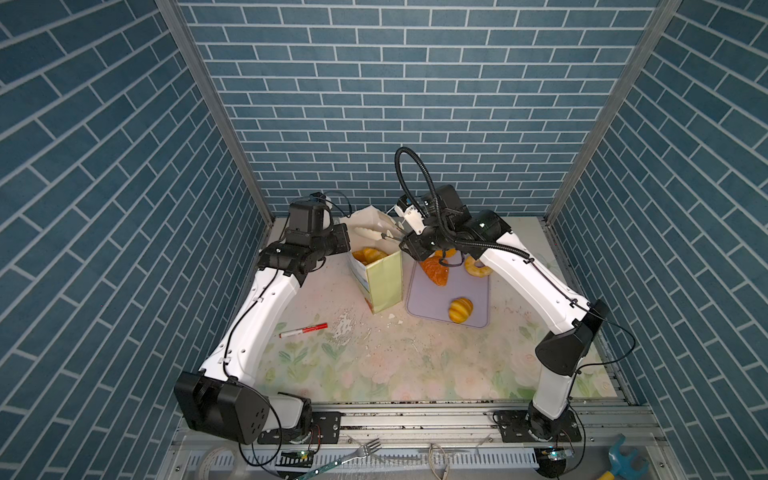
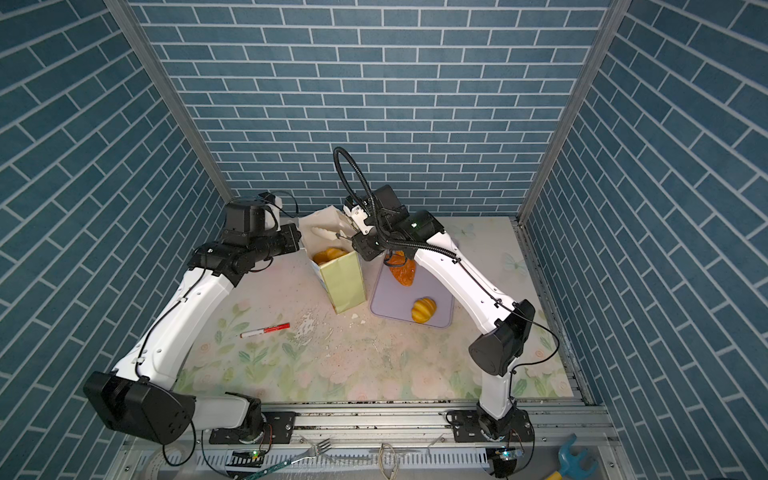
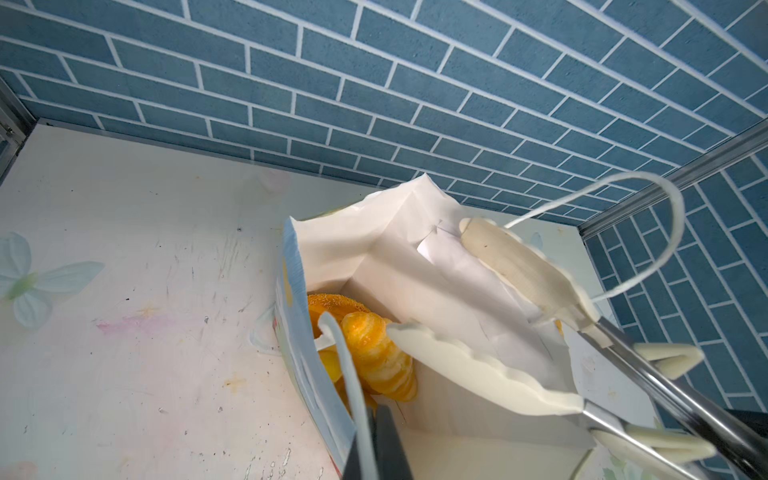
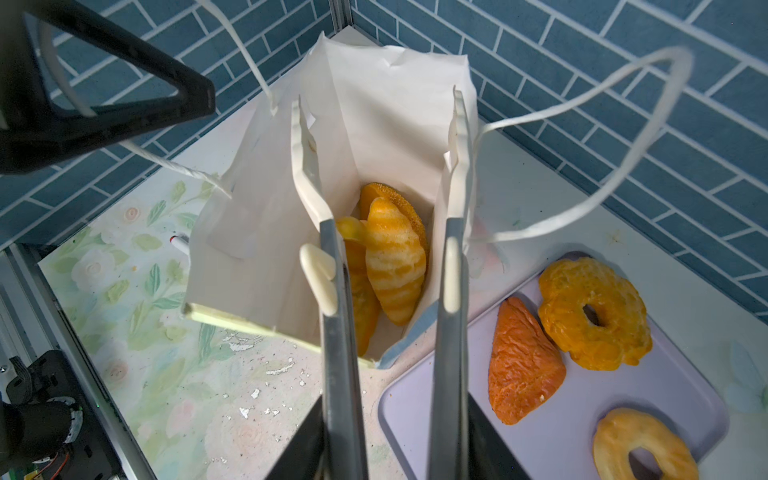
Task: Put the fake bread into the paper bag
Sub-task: 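Open the tongs above the bag to drop the croissant inside, then move the empty tongs back from the bag to the ring donut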
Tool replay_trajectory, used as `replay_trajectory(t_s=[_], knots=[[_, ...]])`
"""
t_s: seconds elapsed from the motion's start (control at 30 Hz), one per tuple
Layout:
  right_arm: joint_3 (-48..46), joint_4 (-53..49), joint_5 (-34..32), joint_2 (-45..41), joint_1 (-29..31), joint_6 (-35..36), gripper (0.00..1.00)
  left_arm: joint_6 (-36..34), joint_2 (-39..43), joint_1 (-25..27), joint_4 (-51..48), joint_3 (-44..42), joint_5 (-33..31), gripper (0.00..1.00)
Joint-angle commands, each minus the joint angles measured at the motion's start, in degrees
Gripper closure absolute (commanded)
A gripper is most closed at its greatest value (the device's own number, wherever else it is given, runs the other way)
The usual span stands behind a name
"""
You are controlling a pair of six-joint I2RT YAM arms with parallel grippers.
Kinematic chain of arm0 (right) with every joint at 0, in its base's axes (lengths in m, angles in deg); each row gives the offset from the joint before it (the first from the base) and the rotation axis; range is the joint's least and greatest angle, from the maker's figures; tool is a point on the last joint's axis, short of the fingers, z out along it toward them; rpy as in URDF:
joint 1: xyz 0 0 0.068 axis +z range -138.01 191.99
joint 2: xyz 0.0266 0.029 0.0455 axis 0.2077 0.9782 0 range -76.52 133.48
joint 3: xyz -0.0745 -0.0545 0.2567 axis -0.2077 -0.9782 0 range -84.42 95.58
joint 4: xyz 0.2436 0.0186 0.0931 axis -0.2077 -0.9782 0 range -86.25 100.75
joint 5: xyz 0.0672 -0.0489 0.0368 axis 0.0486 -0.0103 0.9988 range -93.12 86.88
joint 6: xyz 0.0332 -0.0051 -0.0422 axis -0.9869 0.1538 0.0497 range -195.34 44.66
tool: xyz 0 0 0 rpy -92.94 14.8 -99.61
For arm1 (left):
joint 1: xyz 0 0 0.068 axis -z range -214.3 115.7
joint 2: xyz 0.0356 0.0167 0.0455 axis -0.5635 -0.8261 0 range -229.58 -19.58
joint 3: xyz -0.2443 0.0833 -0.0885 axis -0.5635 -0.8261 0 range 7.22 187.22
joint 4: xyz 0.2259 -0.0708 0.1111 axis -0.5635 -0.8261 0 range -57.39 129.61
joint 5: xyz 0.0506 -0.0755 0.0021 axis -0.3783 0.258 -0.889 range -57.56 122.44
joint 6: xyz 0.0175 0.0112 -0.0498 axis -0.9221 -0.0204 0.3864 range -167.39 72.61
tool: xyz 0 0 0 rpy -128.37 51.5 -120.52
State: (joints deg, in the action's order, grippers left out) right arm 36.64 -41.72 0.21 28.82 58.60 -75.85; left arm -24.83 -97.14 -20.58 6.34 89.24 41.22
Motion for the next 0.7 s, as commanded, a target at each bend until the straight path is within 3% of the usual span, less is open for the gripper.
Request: replay_trajectory(t_s=[0.0,0.37,0.67], knots=[[1.74,2.4,-1.97,-5.52,0.32,1.9,0.54,-0.73,0.02,0.34,0.45,0.69,-0.25,1.0],[-5.92,4.9,-13.69,-17.37,-4.29,2.34,0.54,-1.12,-0.2,0.34,0.21,0.85,-0.01,1.0],[-20.53,4.24,-16.43,-25.7,-18.47,-3.57,0.53,-1.47,-1.16,0.34,-0.28,2.07,0.19,1.0]])
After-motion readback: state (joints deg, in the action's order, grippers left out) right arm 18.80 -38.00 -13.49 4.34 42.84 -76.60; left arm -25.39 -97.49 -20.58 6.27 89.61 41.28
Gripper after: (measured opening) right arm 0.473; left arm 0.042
